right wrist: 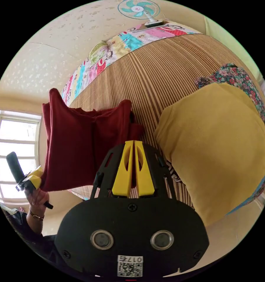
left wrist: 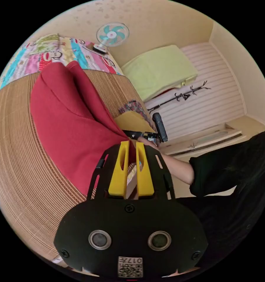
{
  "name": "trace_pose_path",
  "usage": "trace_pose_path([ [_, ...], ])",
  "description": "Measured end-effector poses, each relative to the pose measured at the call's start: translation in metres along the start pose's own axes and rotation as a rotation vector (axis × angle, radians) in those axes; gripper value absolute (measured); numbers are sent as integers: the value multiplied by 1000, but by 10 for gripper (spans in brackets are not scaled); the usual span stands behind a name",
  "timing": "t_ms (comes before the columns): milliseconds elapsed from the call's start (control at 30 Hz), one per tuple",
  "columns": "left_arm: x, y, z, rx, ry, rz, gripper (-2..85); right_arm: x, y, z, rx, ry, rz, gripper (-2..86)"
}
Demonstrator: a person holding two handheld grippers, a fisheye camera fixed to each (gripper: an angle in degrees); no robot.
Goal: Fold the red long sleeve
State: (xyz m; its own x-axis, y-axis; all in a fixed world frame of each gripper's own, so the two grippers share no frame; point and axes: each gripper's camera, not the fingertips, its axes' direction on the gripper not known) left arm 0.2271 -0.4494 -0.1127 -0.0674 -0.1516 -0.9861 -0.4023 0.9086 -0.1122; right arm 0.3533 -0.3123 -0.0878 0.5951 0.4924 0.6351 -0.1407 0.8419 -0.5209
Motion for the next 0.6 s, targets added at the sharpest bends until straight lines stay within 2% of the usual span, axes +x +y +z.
trace_pose_path([
  [33,8,4,15,-12,75,44,52,20,11,-4,-6,-7,51,18],
  [100,6,17,20,18,100,13,59,48,26,-8,-14,-75,109,30],
  [167,-14,38,12,68,9,-121,81,77,39,-6,-31,-213,162,76],
  [233,-52,78,-11,170,-240,-377,149,91,43,0,-47,-303,181,119],
  [300,-81,102,-17,175,-357,-513,180,103,43,8,-47,-384,206,147],
  [367,-122,118,1,82,-273,-623,185,115,39,22,-56,-539,236,177],
  [400,-150,129,21,12,-153,-700,182,118,38,26,-61,-578,242,184],
  [433,-167,143,37,22,-43,-750,175,123,37,35,-70,-640,252,189],
  [500,-179,158,55,62,60,-777,141,132,39,44,-84,-669,273,195],
  [600,-189,169,74,16,188,-849,114,157,64,43,-42,-689,415,200],
])
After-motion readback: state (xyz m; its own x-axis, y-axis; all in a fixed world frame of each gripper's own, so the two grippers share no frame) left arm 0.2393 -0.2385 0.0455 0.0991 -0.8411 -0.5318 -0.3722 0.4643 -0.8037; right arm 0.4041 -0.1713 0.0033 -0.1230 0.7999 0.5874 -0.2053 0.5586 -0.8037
